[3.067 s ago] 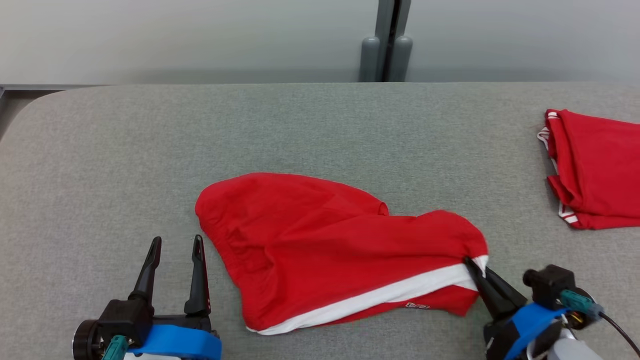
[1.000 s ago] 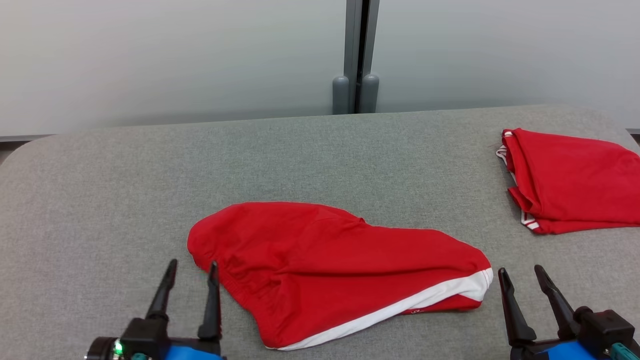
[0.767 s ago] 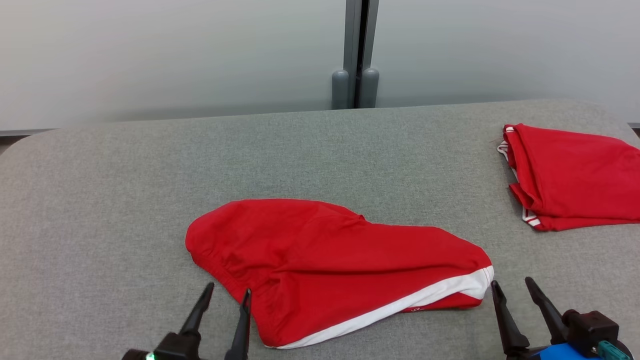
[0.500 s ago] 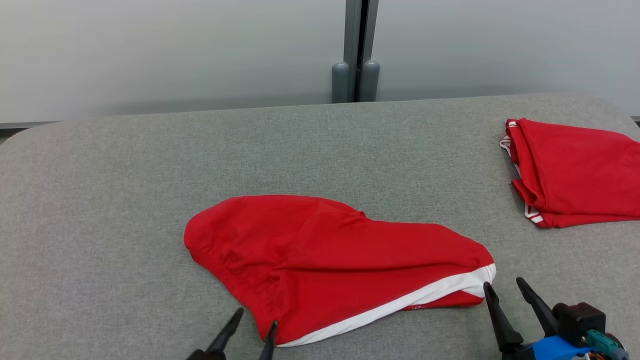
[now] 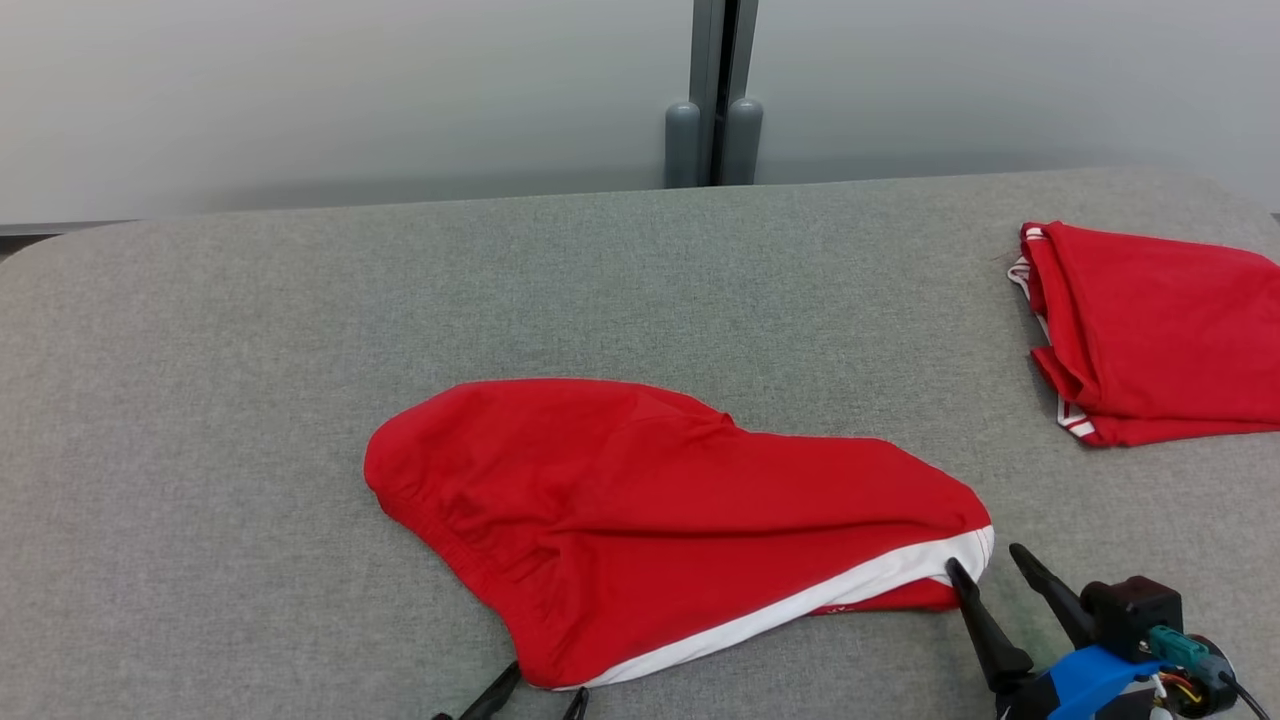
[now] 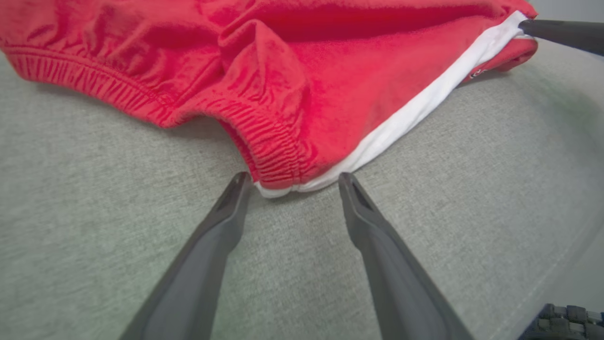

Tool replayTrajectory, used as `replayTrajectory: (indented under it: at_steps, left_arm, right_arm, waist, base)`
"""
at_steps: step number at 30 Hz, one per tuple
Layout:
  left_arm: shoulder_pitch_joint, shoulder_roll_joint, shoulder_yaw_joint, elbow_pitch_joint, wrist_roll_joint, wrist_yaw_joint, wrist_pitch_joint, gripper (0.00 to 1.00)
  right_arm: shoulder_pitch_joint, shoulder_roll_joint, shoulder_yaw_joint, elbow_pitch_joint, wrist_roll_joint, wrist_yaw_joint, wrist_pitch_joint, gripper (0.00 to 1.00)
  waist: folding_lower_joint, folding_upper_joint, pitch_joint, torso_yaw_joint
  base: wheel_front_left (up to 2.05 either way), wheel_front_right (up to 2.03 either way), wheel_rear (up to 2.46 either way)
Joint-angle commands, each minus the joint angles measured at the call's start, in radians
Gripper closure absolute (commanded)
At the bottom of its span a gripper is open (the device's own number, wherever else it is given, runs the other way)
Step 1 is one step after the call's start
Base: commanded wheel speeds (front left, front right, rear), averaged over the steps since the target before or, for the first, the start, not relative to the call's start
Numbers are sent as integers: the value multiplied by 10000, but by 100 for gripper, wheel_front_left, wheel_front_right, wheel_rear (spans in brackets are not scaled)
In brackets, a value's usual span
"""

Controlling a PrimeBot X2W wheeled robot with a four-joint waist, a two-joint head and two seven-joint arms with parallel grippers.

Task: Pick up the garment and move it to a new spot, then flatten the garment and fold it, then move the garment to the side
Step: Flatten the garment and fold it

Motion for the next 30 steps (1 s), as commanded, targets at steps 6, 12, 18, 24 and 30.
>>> replayTrajectory:
  at_steps: [6,12,18,24,30]
  left_arm:
    - [-639,-28,-255,324,-76,-4,-46,0]
    - [-1059,-113,-599,480,-157,-5,-46,0]
    - [-1278,-122,-805,497,-227,-5,-46,0]
    - [-1456,-195,-867,446,-258,-5,-46,0]
    - [-1507,-276,-801,440,-442,-5,-46,56]
  right_arm:
    - [-569,-365,623,253,434,2,-29,0]
    - [-952,-661,1361,431,931,2,-29,0]
    - [-1236,-950,2036,639,1740,2,-29,0]
    - [-1342,-1176,2540,638,2422,2,-29,0]
    - [-1258,-1170,2731,308,2642,2,-27,100]
  waist:
    - [-1,-1,114,-22]
    - [-1,-1,239,-13]
    - [-1,-1,406,52]
    - [-1,-1,614,139]
    - [-1,-1,668,150]
  base:
    - [0,0,0]
    - [0,0,0]
    - [0,0,0]
    - [0,0,0]
    - [0,0,0]
